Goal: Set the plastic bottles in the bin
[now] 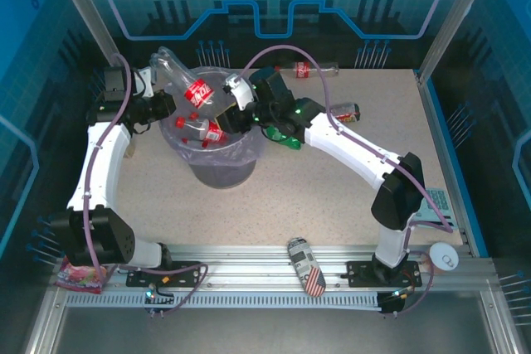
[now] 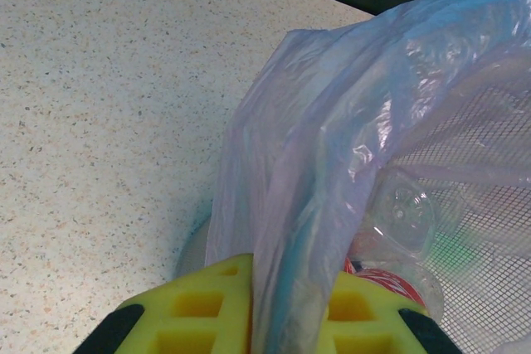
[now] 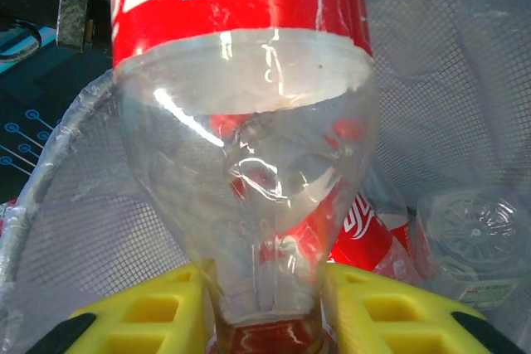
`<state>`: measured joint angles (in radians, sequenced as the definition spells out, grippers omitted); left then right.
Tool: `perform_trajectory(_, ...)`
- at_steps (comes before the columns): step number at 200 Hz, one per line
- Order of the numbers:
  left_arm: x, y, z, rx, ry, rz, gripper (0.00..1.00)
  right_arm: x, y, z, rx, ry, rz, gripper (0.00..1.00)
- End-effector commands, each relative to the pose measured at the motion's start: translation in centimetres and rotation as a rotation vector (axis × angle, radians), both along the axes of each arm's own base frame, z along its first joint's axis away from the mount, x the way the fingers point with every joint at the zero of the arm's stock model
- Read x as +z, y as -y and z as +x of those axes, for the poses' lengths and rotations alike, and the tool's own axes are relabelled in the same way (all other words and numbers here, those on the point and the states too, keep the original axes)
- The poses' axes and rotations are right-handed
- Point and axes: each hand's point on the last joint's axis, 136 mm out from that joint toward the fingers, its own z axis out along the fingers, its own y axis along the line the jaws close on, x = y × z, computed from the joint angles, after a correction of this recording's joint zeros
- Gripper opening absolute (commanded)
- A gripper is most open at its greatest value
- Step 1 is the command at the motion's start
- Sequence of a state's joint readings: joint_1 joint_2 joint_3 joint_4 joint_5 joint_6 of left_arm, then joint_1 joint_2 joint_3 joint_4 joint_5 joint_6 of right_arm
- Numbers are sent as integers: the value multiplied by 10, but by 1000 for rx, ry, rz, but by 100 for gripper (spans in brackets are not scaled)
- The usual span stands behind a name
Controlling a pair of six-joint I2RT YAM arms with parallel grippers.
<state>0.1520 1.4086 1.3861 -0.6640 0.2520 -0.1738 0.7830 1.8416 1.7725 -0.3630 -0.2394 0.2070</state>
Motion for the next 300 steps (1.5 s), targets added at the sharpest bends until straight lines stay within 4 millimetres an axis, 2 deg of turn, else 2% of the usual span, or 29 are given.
perform_trajectory(1, -13, 15, -8, -55, -49, -29, 0, -17, -1, -5, 3, -12, -41, 46)
perform_trajectory(15, -13, 15, -8, -54, -45, -30, 0, -18, 2, -6, 5, -1, -57, 58)
perform_trajectory(46, -13, 14, -8, -53, -42, -31, 0, -8, 11, -4, -16, 50, -83, 66)
perform_trajectory(76, -14, 16, -7, -57, -44, -40, 0, 8, 11, 0, -25, 89, -85, 64)
perform_trajectory(124, -15, 16, -8, -58, -43, -44, 0, 25, -9, 10, -27, 110, -40, 58)
perform_trajectory(164, -16, 17, -8, -63, -46, -46, 0, 55, -22, 15, -21, 151, 28, 55)
perform_trajectory(173, -16, 17, -8, -63, -46, -46, 0, 57, -26, 18, -22, 151, 35, 54)
perform_trajectory(199, -16, 17, -9, -66, -46, -43, 0, 42, -38, 25, -10, 110, 10, 50)
perform_trajectory(224, -16, 17, -9, -68, -46, -40, 0, 16, -46, 15, 15, 72, -37, 48)
perform_trajectory(256, -18, 16, -9, -67, -50, -42, 0, -8, -45, 6, 22, 34, -73, 47)
perform_trajectory(280, -19, 16, -9, -66, -51, -42, 0, -12, -46, 2, 26, 27, -77, 47)
perform_trajectory(300, -19, 16, -10, -64, -52, -43, 0, 0, -46, 3, 30, 52, -65, 47)
